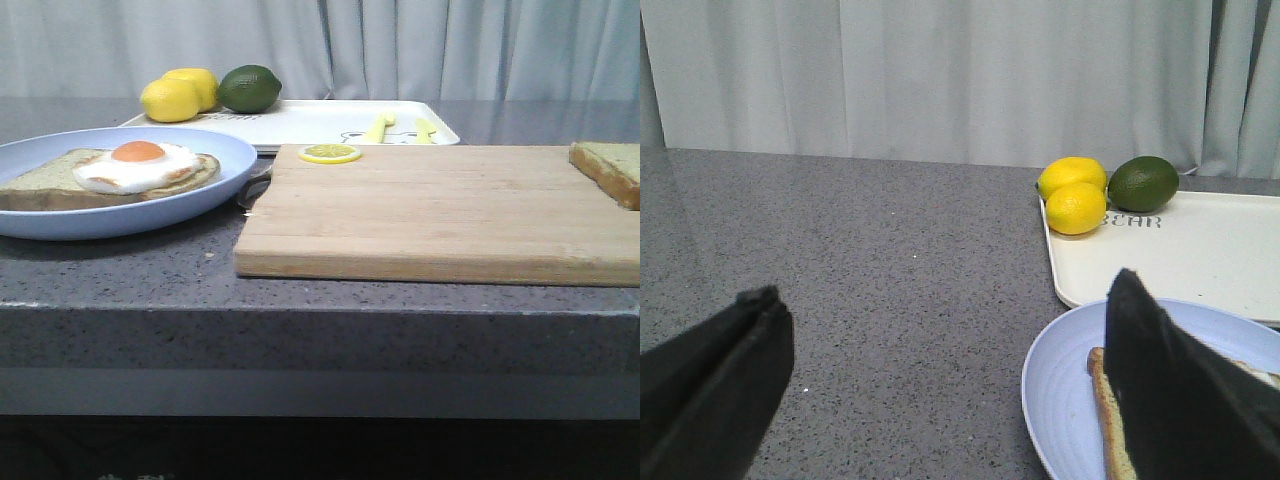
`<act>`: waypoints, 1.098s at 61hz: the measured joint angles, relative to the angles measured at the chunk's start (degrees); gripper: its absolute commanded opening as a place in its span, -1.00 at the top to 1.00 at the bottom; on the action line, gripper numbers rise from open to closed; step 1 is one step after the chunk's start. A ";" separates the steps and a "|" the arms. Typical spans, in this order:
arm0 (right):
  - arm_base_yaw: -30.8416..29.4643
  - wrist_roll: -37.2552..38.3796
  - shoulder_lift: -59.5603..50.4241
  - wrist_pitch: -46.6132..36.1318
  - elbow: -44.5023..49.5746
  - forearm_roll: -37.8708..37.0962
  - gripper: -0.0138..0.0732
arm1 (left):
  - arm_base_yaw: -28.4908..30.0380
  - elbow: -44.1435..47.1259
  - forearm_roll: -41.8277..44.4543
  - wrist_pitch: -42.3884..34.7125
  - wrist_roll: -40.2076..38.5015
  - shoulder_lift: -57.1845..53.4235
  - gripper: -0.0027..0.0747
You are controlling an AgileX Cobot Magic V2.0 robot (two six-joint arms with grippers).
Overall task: Place bread and move sandwich to tray
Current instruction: 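Grasp the bread slice at its edge with the right gripper, then lift the bread and carry it over the egg toast on the plate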
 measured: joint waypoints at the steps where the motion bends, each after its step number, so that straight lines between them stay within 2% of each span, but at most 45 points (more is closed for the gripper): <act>1: 0.00 -0.12 0.26 -0.01 -0.11 0.24 -0.78 | 0.00 0.00 0.00 0.00 0.00 0.00 -0.67; 19: -0.04 -2.75 3.44 1.35 -0.24 4.10 -0.78 | 0.00 0.00 0.00 0.00 0.00 0.00 -0.67; 24: -0.04 -2.77 3.49 1.48 -0.26 4.58 -0.66 | 0.00 0.00 0.00 -0.23 0.00 0.00 -0.67; 27: -0.04 -2.86 3.57 1.75 -0.26 4.95 -0.47 | 0.00 0.00 0.00 -0.32 0.00 0.00 -0.67; 35: -0.04 -2.90 3.81 2.59 -0.26 5.96 0.29 | 0.00 0.00 0.00 -0.46 0.00 0.00 -0.67; 39: -0.04 -2.90 3.81 3.00 -0.37 6.68 0.60 | 0.00 0.00 0.00 -0.46 0.00 0.00 -0.67; 44: -0.04 -2.90 3.70 3.47 -0.61 7.47 0.83 | 0.00 0.00 0.00 -0.46 0.00 0.00 -0.67; 61: -0.04 -2.90 -2.21 3.80 -0.71 7.25 0.87 | 0.00 0.00 0.00 -0.48 0.00 0.00 -0.67; 67: -0.04 -2.90 -5.75 5.07 -0.71 9.51 0.87 | 0.00 0.00 0.00 -0.58 0.00 0.00 -0.67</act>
